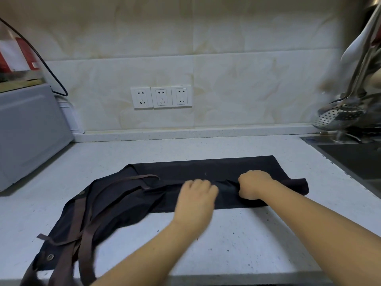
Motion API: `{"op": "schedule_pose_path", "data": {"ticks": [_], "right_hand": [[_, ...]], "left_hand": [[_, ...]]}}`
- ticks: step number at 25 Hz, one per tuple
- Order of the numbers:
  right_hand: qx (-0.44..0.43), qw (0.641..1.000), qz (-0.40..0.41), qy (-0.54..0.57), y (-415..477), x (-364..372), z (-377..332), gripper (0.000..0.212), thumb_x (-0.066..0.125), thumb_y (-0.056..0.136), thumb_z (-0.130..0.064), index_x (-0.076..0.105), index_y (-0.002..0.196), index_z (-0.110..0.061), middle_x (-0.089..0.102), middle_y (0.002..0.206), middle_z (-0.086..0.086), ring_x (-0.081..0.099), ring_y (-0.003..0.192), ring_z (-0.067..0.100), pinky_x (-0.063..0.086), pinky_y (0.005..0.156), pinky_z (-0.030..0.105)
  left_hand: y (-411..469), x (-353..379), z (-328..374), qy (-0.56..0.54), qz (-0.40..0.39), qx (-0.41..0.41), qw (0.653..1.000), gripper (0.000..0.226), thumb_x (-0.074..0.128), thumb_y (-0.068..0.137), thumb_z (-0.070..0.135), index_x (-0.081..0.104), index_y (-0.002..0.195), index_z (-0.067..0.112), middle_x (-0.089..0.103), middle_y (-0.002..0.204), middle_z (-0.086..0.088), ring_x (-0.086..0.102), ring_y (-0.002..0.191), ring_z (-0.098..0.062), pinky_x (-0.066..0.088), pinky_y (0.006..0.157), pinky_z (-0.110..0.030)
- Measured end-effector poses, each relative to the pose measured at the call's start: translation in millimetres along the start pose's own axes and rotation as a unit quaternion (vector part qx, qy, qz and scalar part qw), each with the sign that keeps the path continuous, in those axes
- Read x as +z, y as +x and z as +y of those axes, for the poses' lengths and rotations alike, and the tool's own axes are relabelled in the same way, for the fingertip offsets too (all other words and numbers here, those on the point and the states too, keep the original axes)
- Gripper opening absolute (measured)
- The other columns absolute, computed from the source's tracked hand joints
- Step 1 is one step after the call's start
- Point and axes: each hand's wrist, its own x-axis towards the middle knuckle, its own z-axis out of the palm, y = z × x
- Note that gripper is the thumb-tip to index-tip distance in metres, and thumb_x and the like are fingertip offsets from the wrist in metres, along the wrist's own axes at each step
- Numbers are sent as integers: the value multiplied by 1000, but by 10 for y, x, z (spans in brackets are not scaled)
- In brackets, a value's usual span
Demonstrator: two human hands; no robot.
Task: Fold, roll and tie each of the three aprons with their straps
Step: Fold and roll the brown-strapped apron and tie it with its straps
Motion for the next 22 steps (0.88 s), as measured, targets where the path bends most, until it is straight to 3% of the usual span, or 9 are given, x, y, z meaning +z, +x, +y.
{"op": "schedule_pose_path", "data": {"ticks": [2,5,7,9,10,12,15,18,22], "right_hand": [[3,1000,-2,20,15,19,14,19,48,86,-24,63,95,-16,58,86,-1,56,80,20,44,64,28],[11,998,0,54,-1,39,59,13,50,87,-26,59,84,-18,57,79,-3,57,78,19,45,64,28],[34,998,0,59,-38,14,13,17,49,87,-25,62,95,-17,59,86,-2,59,83,20,47,68,29],[92,995,13,-17,-103,-1,-90,32,52,87,-24,56,119,-16,61,113,4,56,108,28,44,93,46],[126,988,31,-78,-144,24,-141,46,54,88,-26,47,132,-17,53,131,11,45,124,37,31,103,60],[134,979,97,-115,-242,93,-261,67,50,93,-34,19,151,-19,21,155,21,11,141,50,5,104,76],[61,991,121,19,-353,341,-436,64,35,100,-37,0,153,-33,-10,161,9,-18,143,46,-8,102,77],[77,983,53,157,-335,533,-333,56,14,99,-54,-1,151,-43,-15,161,-5,-21,145,35,-9,106,73],[133,968,50,206,-272,625,115,74,7,86,-77,-4,151,-44,-13,161,-6,-18,147,29,-13,112,61]], "left_hand": [[17,120,196,-75,-5,8,997,16,64,84,28,67,100,31,66,101,11,62,102,-17,48,97,-44],[66,201,196,-142,-138,-46,979,40,31,104,35,41,142,37,31,156,12,19,148,-14,7,119,-56],[72,223,153,-158,-176,-55,970,44,22,105,37,27,148,42,13,162,14,2,150,-10,-4,118,-57],[74,237,142,-163,-187,-52,967,44,20,105,39,24,148,46,8,162,14,-2,150,-9,-5,117,-59],[84,249,152,-163,-189,-53,967,44,20,104,40,23,148,47,7,162,14,-3,150,-10,-5,117,-59],[95,263,173,-158,-186,-59,968,44,19,104,41,22,147,49,6,163,15,-6,150,-11,-7,116,-60],[108,268,170,-152,-194,-62,967,45,16,104,43,22,148,47,3,163,15,-8,150,-13,-8,115,-63],[98,273,164,-148,-199,-59,967,45,15,103,45,19,148,49,3,163,15,-8,150,-13,-8,114,-64],[97,278,158,-158,-197,-64,965,45,16,103,44,16,148,52,2,163,15,-9,150,-13,-8,115,-63]]}}
